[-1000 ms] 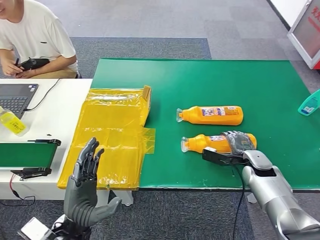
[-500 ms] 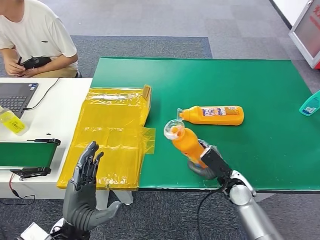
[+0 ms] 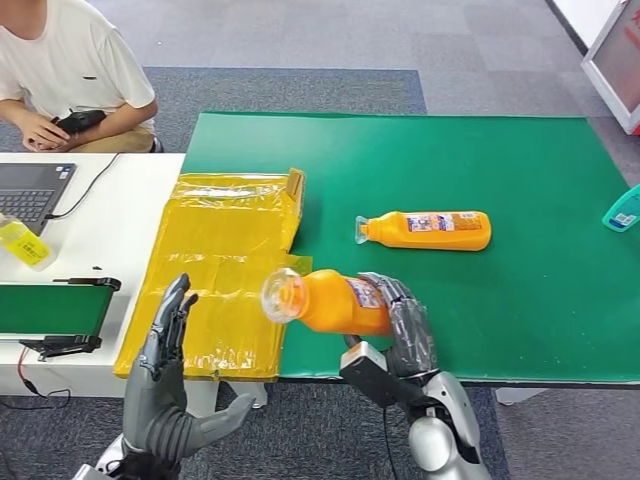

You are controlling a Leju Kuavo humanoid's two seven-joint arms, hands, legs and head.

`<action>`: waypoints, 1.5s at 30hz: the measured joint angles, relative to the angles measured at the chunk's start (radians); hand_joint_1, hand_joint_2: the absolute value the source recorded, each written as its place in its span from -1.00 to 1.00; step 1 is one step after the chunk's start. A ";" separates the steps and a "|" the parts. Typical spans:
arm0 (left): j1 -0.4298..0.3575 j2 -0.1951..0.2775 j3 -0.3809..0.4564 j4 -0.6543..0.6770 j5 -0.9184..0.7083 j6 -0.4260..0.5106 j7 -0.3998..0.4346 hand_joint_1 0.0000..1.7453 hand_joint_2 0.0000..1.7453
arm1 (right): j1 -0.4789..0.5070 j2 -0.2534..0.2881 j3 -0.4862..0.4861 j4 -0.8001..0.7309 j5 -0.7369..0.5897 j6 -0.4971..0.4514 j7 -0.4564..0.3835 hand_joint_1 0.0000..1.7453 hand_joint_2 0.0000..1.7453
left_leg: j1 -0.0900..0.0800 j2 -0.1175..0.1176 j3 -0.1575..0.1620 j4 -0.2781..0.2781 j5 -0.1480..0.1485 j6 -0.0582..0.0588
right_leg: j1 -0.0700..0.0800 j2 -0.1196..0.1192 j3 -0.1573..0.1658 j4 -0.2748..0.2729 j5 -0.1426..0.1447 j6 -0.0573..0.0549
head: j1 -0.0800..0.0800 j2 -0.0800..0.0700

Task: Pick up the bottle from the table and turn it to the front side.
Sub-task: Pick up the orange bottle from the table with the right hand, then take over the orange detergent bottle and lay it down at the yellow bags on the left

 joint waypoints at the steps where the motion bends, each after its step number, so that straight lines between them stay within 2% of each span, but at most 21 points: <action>1: -0.003 0.004 -0.007 0.000 0.003 0.009 0.007 -1.00 1.00 | 0.007 0.006 0.014 -0.011 0.014 -0.019 -0.007 1.00 1.00 | 0.000 0.000 0.000 0.000 0.000 0.000 | 0.000 0.000 0.000 0.000 0.000 0.000 | 0.000 0.000; 7: -0.018 0.020 -0.038 0.000 0.027 0.027 0.018 -1.00 1.00 | 0.035 0.028 0.077 -0.050 0.035 -0.062 -0.021 1.00 1.00 | 0.000 0.000 0.000 0.000 0.000 0.000 | 0.000 0.000 0.000 0.000 0.000 0.000 | 0.000 0.000; 12: -0.028 0.034 -0.065 0.000 0.037 0.024 0.018 -1.00 1.00 | 0.058 0.034 0.107 -0.073 -0.011 -0.063 -0.041 1.00 1.00 | 0.000 0.000 0.000 0.000 0.000 0.000 | 0.000 0.000 0.000 0.000 0.000 0.000 | 0.000 0.000; 20: -0.054 0.062 -0.122 0.001 0.039 0.020 0.030 -1.00 1.00 | 0.082 0.034 0.155 -0.161 -0.029 -0.081 -0.059 1.00 1.00 | 0.000 0.000 0.000 0.000 0.000 0.000 | 0.000 0.000 -0.001 0.000 0.000 0.000 | 0.000 0.000; 30: -0.083 0.064 -0.138 0.004 0.054 -0.031 0.057 -1.00 1.00 | 0.078 0.019 0.209 -0.242 -0.022 -0.090 -0.089 1.00 1.00 | 0.000 0.000 0.000 0.000 0.000 0.000 | 0.000 0.000 -0.001 0.000 0.000 0.000 | 0.000 0.000; 40: -0.136 0.072 -0.176 0.035 0.071 -0.041 0.066 -1.00 1.00 | 0.073 0.004 0.239 -0.246 -0.060 -0.101 -0.111 1.00 1.00 | 0.000 0.000 0.000 0.000 0.000 0.000 | 0.000 0.000 -0.001 0.000 0.000 0.000 | 0.000 0.000; 45: -0.160 0.077 -0.196 0.052 0.065 -0.035 0.069 -1.00 1.00 | 0.065 -0.001 0.260 -0.224 -0.084 -0.076 -0.116 1.00 1.00 | 0.000 0.000 -0.001 0.000 0.000 0.000 | 0.000 0.000 -0.001 0.000 0.000 0.000 | 0.000 0.000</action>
